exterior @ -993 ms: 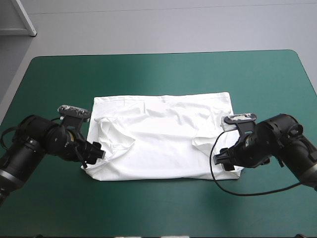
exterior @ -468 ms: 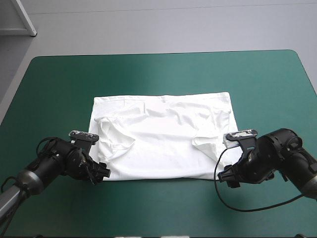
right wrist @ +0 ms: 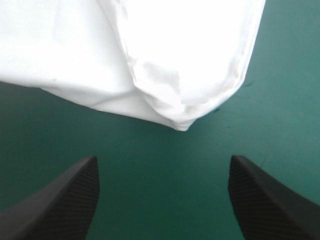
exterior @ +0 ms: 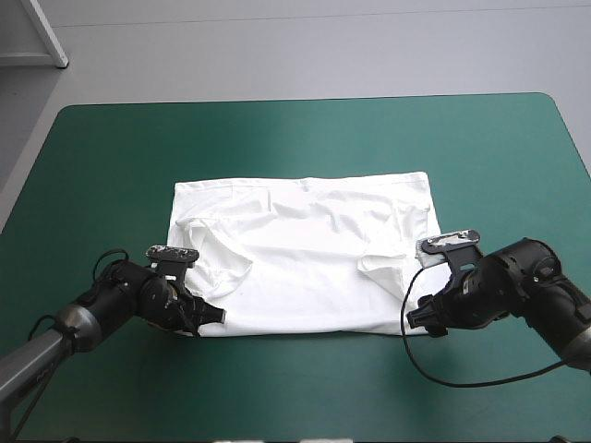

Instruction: Fold the cloth

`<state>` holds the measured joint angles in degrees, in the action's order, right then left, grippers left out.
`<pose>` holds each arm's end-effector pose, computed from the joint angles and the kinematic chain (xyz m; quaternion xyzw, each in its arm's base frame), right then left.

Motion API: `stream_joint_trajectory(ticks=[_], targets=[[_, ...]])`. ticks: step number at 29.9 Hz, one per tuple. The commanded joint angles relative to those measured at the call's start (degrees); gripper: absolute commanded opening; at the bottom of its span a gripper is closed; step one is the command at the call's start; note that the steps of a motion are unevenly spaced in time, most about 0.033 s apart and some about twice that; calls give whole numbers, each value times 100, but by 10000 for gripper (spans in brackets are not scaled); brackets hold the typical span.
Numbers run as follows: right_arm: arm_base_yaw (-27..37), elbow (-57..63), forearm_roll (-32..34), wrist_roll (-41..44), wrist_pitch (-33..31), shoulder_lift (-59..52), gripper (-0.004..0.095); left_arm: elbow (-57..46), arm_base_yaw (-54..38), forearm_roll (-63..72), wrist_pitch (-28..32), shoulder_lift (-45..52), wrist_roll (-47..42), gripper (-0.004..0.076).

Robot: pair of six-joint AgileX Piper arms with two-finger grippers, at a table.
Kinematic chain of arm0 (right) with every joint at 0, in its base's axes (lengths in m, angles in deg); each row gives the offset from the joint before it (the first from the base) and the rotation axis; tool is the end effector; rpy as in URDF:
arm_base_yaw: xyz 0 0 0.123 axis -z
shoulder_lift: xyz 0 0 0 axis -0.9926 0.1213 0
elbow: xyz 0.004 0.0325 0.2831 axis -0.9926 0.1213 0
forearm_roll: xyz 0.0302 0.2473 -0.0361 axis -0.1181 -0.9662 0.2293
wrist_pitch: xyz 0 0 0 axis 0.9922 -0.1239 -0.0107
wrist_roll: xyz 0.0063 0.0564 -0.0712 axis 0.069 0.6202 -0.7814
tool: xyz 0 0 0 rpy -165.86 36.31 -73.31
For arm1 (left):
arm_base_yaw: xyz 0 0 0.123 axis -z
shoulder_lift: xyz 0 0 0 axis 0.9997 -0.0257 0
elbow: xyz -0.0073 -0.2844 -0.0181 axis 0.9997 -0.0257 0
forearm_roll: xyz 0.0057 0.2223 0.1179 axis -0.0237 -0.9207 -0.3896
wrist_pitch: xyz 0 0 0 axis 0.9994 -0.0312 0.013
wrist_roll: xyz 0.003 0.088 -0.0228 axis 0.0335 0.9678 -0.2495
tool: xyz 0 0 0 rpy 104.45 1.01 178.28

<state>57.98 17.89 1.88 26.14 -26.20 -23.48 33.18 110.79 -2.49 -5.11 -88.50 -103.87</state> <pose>0.1790 0.0817 0.2974 -0.1599 0.9746 0.0328 0.1533 0.2058 -0.0822 0.2033 0.0796 0.9881 -0.0304 0.1284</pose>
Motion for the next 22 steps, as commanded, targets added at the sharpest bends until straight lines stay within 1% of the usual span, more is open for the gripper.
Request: stream_joint_trajectory(ticks=[1, 2, 8, 13, 17, 22], targets=[[-2, -107, 66, -62, 264, 61, 670, -85, 32, -11, 33, -99, 30, 28], [-2, -107, 55, -62, 313, 140, 670, -85, 32, -11, -11, -99, 91, -8], [-2, -107, 55, -122, 727, 743, 670, -85, 32, -11, -168, -99, 91, -7], [-2, -97, 33, -76, 739, 1260, 667, -85, 32, -11, -353, 40, 91, -8], [-2, -97, 33, -99, 754, 1542, 608, -85, 32, -11, -462, 299, 91, -8], [-2, -32, -1, -125, 848, 1635, 472, -85, 32, -25, -690, 665, 91, -8]])
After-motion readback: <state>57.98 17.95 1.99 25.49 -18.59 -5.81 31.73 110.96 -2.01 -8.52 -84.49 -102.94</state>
